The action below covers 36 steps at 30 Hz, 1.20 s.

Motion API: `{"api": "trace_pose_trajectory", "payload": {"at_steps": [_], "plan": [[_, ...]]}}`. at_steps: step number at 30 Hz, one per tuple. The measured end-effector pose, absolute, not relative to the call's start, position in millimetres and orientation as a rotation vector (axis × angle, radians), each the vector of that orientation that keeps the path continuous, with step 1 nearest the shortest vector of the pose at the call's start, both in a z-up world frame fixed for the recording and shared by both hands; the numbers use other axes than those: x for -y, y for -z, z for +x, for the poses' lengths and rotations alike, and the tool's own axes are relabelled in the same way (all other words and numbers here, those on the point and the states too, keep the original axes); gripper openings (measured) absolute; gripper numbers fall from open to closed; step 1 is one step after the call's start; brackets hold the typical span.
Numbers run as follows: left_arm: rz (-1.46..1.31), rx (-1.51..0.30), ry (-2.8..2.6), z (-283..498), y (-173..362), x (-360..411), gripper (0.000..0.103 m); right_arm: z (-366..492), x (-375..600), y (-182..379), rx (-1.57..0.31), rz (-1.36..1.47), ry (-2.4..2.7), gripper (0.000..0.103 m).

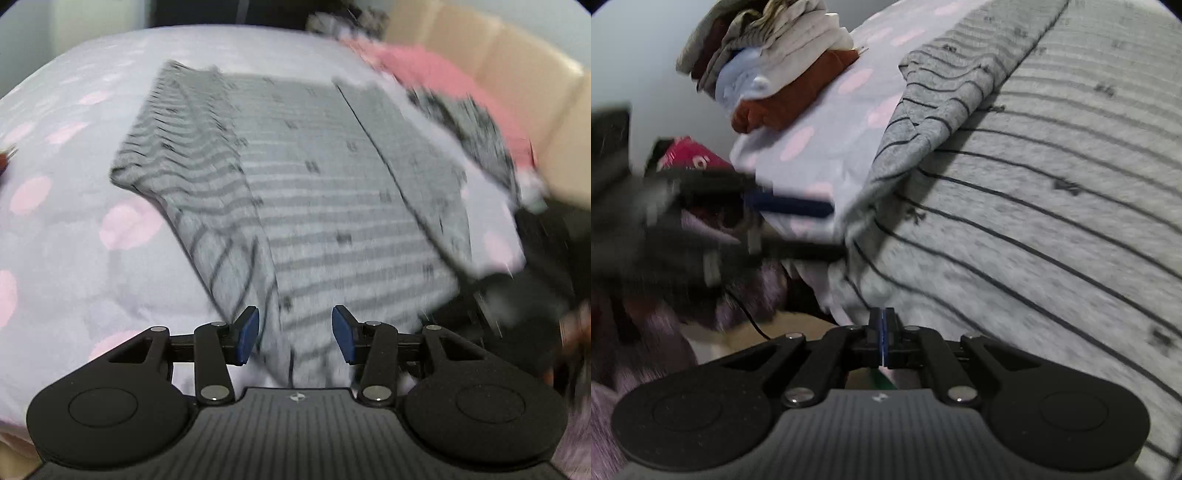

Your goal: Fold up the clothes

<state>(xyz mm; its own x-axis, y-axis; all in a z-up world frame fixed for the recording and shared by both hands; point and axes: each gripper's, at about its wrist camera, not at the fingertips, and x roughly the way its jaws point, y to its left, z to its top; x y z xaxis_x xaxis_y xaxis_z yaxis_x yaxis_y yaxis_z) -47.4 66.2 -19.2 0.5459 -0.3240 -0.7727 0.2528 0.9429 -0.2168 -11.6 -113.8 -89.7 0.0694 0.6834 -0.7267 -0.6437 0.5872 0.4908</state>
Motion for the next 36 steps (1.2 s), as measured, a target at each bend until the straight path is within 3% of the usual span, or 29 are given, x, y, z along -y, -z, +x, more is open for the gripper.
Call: {"api": "trace_pose_trajectory", "payload": {"at_steps": [11, 12, 13, 15, 20, 23, 25, 28, 33, 36], "plan": [[-0.094, -0.99, 0.211, -7.3, 46.8, -56.9, 0.033, -31.0, 199.1, 38.3, -0.845, -0.017, -0.534, 0.005], [-0.084, -1.01, 0.197, -5.8, 50.2, -54.7, 0.034, -33.9, 201.2, 34.3, -0.818, -0.051, -0.484, 0.013], [-0.078, -1.02, 0.189, -6.0, 52.0, -53.3, 0.034, -37.0, 205.0, 31.1, -0.795, -0.085, -0.441, 0.036], [-0.069, -1.019, 0.182, -6.0, 51.5, -49.9, 0.034, -44.1, 214.2, 28.4, -0.755, -0.142, -0.376, 0.052], [-0.025, -0.994, 0.198, -9.4, 47.7, -41.4, 0.034, -51.6, 201.3, 49.8, -0.76, -0.331, -0.34, 0.052], [0.009, -1.002, 0.208, -10.9, 49.0, -36.4, 0.034, -49.2, 198.1, 67.6, -0.816, -0.406, -0.341, 0.045], [0.008, -1.007, 0.205, -11.1, 49.4, -36.5, 0.034, -46.2, 200.9, 75.0, -0.868, -0.407, -0.342, 0.022], [-0.007, -1.01, 0.2, -12.1, 48.5, -39.2, 0.034, -43.9, 203.5, 80.8, -0.933, -0.421, -0.331, 0.006], [-0.024, -0.997, 0.204, -13.9, 43.4, -40.6, 0.034, -47.7, 206.7, 82.0, -0.992, -0.44, -0.321, 0.006], [-0.015, -0.972, 0.21, -16.6, 32.4, -39.8, 0.035, -46.6, 205.4, 75.9, -0.997, -0.417, -0.336, 0.013]]}}
